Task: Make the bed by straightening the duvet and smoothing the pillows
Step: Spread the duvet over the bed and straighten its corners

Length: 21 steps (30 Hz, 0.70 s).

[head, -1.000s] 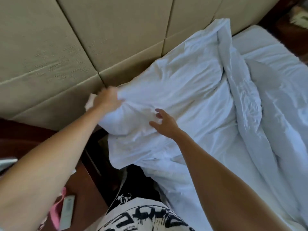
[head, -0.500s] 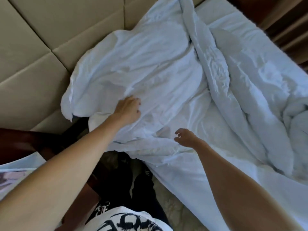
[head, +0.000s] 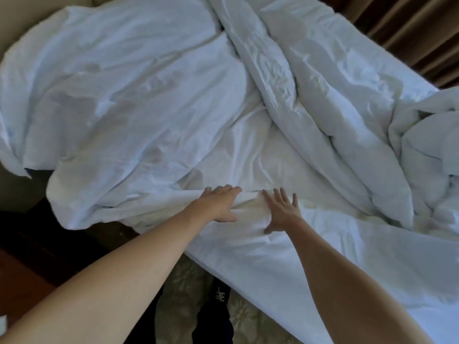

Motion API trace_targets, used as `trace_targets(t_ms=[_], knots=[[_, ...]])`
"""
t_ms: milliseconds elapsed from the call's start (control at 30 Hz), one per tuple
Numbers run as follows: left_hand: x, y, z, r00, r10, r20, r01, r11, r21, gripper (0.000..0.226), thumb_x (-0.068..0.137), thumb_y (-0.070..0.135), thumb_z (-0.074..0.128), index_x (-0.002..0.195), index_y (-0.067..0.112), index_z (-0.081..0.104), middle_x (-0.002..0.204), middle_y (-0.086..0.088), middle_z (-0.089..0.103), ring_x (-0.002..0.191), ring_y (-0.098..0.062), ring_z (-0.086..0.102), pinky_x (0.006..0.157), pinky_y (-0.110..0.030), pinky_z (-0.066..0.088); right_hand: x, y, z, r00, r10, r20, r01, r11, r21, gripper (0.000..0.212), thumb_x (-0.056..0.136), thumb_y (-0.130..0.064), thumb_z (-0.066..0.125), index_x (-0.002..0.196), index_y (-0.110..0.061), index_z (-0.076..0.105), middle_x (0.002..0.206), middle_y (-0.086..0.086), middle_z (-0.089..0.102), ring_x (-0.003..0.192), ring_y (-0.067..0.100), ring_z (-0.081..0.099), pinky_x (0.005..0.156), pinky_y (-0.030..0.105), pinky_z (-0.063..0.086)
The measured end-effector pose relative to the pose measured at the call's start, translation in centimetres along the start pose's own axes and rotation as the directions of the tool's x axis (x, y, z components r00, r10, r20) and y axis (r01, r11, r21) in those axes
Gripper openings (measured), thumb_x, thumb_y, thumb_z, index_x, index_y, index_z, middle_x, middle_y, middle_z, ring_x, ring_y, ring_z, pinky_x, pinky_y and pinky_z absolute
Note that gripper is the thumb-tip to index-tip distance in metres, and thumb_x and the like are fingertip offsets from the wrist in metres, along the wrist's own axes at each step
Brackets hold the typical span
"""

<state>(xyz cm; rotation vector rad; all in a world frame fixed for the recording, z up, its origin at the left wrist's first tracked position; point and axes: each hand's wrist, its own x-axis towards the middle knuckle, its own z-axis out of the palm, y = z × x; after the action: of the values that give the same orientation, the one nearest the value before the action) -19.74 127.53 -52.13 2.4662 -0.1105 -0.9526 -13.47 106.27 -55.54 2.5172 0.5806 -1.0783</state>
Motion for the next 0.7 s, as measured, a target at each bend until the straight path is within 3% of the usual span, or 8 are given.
trace_targets(t_ms=[100,167,267,367,467,567,633,700], knots=[[2.1,3.6,2.4,1.0,-0.017,-0.011,0.017,0.999,0.03,0.092,0.082,0.036,0.066,0.155,0.025,0.013,0.16,-0.002,0.019,0.147,-0.024,0.02,0.119,-0.048,0.016,0.0,2.1,2.2,0.998,0.017,0.068,-0.027,0.987,0.157,0.13,0.064,-0.053,0.083,0.157,-0.023,-0.003,0.15,0.012,0.042,0.138,0.029,0.041,0.115,0.046,0.026],[2.4,5.8,3.8,0.999,-0.041,-0.003,0.042,0.998,0.049,0.099,0.081,0.036,0.069,0.157,0.025,0.006,0.163,-0.001,0.011,0.151,-0.023,0.009,0.122,-0.05,0.006,-1.4,2.6,2.8,0.991,-0.021,0.132,-0.008,0.976,0.215,0.103,0.063,-0.052,0.084,0.146,-0.014,0.035,0.132,0.01,0.057,0.118,0.027,0.057,0.093,0.035,0.046],[1.1,9.2,5.0,0.993,-0.084,0.078,0.074,0.989,0.125,0.093,0.079,0.04,0.073,0.154,0.024,0.02,0.156,-0.006,0.033,0.144,-0.026,0.03,0.119,-0.047,0.02,-5.0,2.9,2.9,0.971,-0.165,0.175,0.108,0.949,0.298,0.078,0.065,-0.054,0.083,0.122,-0.01,0.053,0.105,0.002,0.059,0.092,0.022,0.059,0.072,0.031,0.045],[-2.0,12.0,5.0,0.991,-0.08,0.109,0.069,0.992,0.103,0.039,0.078,0.04,0.073,0.111,0.026,0.058,0.118,-0.005,0.064,0.099,-0.025,0.061,0.087,-0.039,0.052,-9.6,3.9,0.9,0.952,-0.275,0.134,0.222,0.922,0.316,0.065,0.067,-0.052,0.082,0.112,-0.011,0.059,0.097,0.002,0.061,0.083,0.02,0.058,0.065,0.028,0.041],[-6.8,14.0,4.4,0.996,-0.076,0.054,0.073,0.996,0.053,0.019,0.075,0.038,0.071,0.088,0.031,0.058,0.096,0.0,0.068,0.084,-0.022,0.063,0.068,-0.033,0.051,-14.7,5.0,-1.8,0.938,-0.34,0.069,0.305,0.904,0.299,0.052,0.067,-0.05,0.083,0.098,-0.013,0.064,0.088,0.001,0.063,0.077,0.02,0.059,0.06,0.028,0.041],[-11.3,15.8,3.3,0.998,-0.039,0.056,0.03,0.988,0.149,0.02,0.072,0.035,0.074,0.073,0.027,0.055,0.079,0.0,0.064,0.073,-0.021,0.061,0.061,-0.033,0.045,-18.6,6.5,-2.7,0.92,-0.383,0.086,0.366,0.916,0.163,0.059,0.065,-0.06,0.081,0.106,-0.022,0.064,0.102,-0.003,0.061,0.092,0.019,0.058,0.076,0.03,0.046],[-13.6,16.7,2.6,0.997,-0.021,0.076,0.007,0.983,0.184,0.029,0.075,0.033,0.075,0.067,0.02,0.05,0.069,0.001,0.057,0.063,-0.018,0.053,0.059,-0.034,0.04,-19.6,7.7,-1.7,0.92,-0.39,0.031,0.386,0.918,0.091,0.084,0.059,-0.067,0.081,0.13,-0.031,0.053,0.132,-0.004,0.051,0.121,0.02,0.049,0.101,0.038,0.043],[-15.2,17.5,2.5,0.997,-0.02,0.076,0.004,0.98,0.2,0.036,0.078,0.032,0.075,0.062,0.021,0.044,0.061,0.003,0.048,0.056,-0.015,0.045,0.055,-0.032,0.034,-20.7,8.3,-0.2,0.917,-0.395,-0.053,0.397,0.894,0.205,0.111,0.057,-0.065,0.084,0.15,-0.036,0.03,0.156,-0.006,0.028,0.143,0.019,0.03,0.115,0.042,0.03]])
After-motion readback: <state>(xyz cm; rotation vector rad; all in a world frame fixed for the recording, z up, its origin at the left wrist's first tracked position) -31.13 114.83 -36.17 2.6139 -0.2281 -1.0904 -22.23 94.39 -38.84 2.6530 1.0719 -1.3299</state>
